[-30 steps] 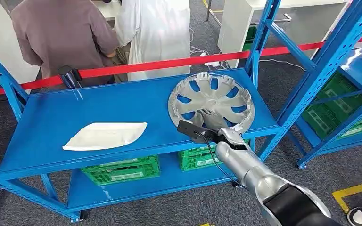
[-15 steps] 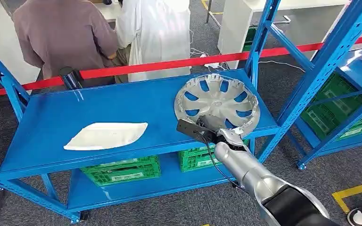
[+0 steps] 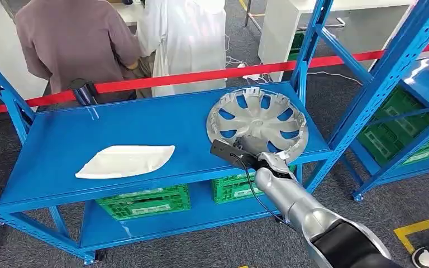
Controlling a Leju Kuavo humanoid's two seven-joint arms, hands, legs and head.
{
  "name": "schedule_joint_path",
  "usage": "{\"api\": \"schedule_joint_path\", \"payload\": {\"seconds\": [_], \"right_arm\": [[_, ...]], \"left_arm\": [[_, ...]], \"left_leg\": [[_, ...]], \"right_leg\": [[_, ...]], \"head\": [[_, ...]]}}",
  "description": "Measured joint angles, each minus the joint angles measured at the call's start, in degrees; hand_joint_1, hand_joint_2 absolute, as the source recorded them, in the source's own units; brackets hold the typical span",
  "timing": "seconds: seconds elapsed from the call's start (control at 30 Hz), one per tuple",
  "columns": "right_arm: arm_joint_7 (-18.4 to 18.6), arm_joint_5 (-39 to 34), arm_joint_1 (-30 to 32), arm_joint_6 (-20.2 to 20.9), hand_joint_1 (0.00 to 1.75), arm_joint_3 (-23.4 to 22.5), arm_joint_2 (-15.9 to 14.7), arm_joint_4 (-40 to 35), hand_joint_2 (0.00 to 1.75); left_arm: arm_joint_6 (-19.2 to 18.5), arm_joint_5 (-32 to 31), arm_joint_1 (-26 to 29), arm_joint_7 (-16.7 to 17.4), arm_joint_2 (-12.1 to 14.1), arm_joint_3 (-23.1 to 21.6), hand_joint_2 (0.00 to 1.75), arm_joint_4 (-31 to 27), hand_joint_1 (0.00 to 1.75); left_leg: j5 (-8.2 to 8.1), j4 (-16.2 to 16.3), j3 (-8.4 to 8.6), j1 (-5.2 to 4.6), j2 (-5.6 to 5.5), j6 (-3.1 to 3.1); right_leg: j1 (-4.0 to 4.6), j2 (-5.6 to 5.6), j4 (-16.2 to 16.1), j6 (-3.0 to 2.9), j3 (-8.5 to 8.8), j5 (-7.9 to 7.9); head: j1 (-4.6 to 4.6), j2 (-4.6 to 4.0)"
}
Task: Take the parts from the cabinet and place them on the table.
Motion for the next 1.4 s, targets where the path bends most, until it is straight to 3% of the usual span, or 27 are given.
{"api": "schedule_joint_path", "payload": {"seconds": [0.3, 0.6, 0.77, 1.4], "right_arm": [[-0.96, -0.89, -1.02, -0.56, 1.75, -0.33, -0.16, -0.44, 1.75], [-2.62, -2.19, -6.21, -1.4, 1.75, -0.31, 3.81, -2.08, 1.75], [-4.33, -4.19, -7.65, -4.37, 1.75, -0.28, 4.96, -5.11, 1.75], [-5.27, -6.03, -7.73, -7.23, 1.75, -0.31, 4.92, -12.25, 1.75]], "left_arm": [[0.35, 0.52, 0.75, -1.37, 0.15, 0.15, 0.0, -0.02, 0.0], [1.36, 2.69, 2.09, -2.23, 0.26, 2.58, 0.0, 0.02, 0.0], [1.62, 1.92, 2.04, -1.94, 0.09, 2.6, 0.0, 0.02, 0.0], [1.6, 1.36, 1.66, -1.92, -0.04, 2.6, 0.0, 0.0, 0.0]], "left_leg": [[0.01, 0.0, -0.05, -0.03, -0.02, 0.05], [0.27, 0.0, -0.69, -0.09, 0.03, -0.07], [0.29, -0.05, -0.88, -0.07, -0.44, -0.09], [0.26, -0.06, -1.04, -0.08, -0.32, -0.09]], "right_leg": [[-0.02, -0.03, 0.0, 0.04, 0.14, 0.03], [-0.06, 0.13, 0.1, 0.02, -0.71, 0.34], [-0.04, -0.22, 0.13, -0.06, -0.79, 0.2], [-0.05, -0.14, 0.14, -0.1, -1.0, 0.17]], "head": [[0.0, 0.0], [0.0, 0.0], [0.0, 0.0], [0.0, 0.0]]}}
